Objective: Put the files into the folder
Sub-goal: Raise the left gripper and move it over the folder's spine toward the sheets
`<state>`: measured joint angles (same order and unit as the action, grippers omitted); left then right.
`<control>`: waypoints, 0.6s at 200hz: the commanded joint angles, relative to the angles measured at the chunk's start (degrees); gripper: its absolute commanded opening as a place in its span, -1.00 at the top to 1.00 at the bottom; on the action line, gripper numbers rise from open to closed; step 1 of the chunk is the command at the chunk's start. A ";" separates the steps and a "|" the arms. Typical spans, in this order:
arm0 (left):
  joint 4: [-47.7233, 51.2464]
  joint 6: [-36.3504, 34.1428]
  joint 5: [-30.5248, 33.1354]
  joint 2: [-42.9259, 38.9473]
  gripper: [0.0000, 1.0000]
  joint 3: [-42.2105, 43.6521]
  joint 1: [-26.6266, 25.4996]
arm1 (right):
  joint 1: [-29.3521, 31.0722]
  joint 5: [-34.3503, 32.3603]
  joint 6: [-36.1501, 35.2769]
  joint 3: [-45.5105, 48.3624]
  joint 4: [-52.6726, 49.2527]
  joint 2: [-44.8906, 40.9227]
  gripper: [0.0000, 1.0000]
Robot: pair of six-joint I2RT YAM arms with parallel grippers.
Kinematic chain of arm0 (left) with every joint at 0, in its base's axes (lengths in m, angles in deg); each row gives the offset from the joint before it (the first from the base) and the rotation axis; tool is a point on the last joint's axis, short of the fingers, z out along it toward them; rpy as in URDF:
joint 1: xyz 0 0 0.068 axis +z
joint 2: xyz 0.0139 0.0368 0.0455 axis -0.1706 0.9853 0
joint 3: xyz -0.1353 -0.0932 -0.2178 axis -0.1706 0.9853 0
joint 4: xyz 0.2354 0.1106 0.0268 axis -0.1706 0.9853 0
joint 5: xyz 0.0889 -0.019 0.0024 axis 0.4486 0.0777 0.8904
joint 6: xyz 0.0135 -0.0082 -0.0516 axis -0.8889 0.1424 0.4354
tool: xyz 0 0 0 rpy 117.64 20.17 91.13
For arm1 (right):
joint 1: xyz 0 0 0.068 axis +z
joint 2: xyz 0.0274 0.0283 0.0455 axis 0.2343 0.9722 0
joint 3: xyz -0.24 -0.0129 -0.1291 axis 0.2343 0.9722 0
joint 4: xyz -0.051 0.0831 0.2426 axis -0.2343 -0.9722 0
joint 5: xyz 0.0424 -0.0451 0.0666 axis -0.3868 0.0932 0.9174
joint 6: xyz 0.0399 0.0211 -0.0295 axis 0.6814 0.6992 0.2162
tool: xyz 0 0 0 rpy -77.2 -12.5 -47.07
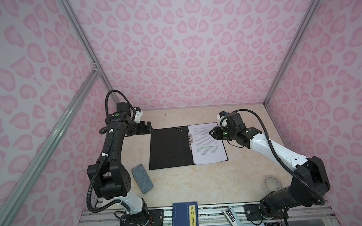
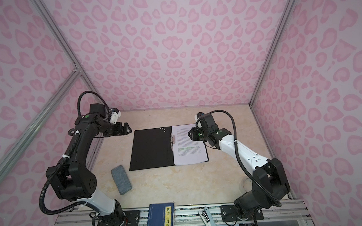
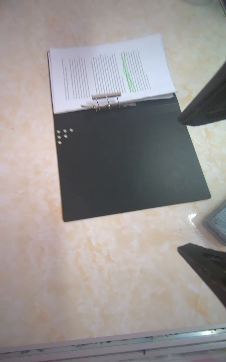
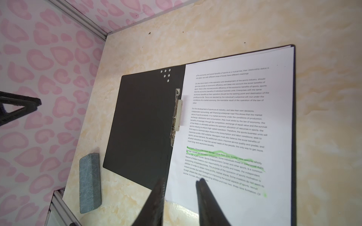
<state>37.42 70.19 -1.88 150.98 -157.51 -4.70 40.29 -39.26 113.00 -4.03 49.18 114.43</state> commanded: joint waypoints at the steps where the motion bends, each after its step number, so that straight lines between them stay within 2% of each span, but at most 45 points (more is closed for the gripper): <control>1: 0.67 1.44 -5.90 0.73 -0.95 -3.51 -2.23 | -0.60 -3.27 -1.29 -1.05 -2.42 -0.59 0.38; 31: -1.56 3.42 -9.56 4.45 -0.95 -7.43 -7.06 | -4.05 -3.40 3.14 2.20 3.11 -2.63 0.43; 45: -3.46 4.42 -9.78 6.89 -0.95 -8.38 -9.11 | -9.91 5.36 8.46 9.41 14.36 -3.35 0.50; 61: -4.28 6.19 -9.61 11.10 -0.95 -10.21 -11.22 | -17.49 16.01 20.83 18.95 37.04 -1.54 0.54; 69: -4.22 6.56 -9.91 13.67 -0.95 -11.78 -12.29 | -19.64 19.31 23.76 19.46 40.41 1.11 0.48; 83: -3.30 6.57 -9.98 18.93 -0.95 -15.33 -14.37 | -19.44 20.20 16.80 14.43 31.94 3.60 0.35; 120: -1.97 7.95 -10.39 32.22 -0.95 -26.72 -17.99 | -10.42 2.29 -4.79 0.73 6.55 4.91 0.23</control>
<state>34.56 76.55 -10.90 177.61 -178.32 -21.37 25.78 -28.11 121.72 2.38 68.35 118.28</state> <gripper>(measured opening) 0.974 0.379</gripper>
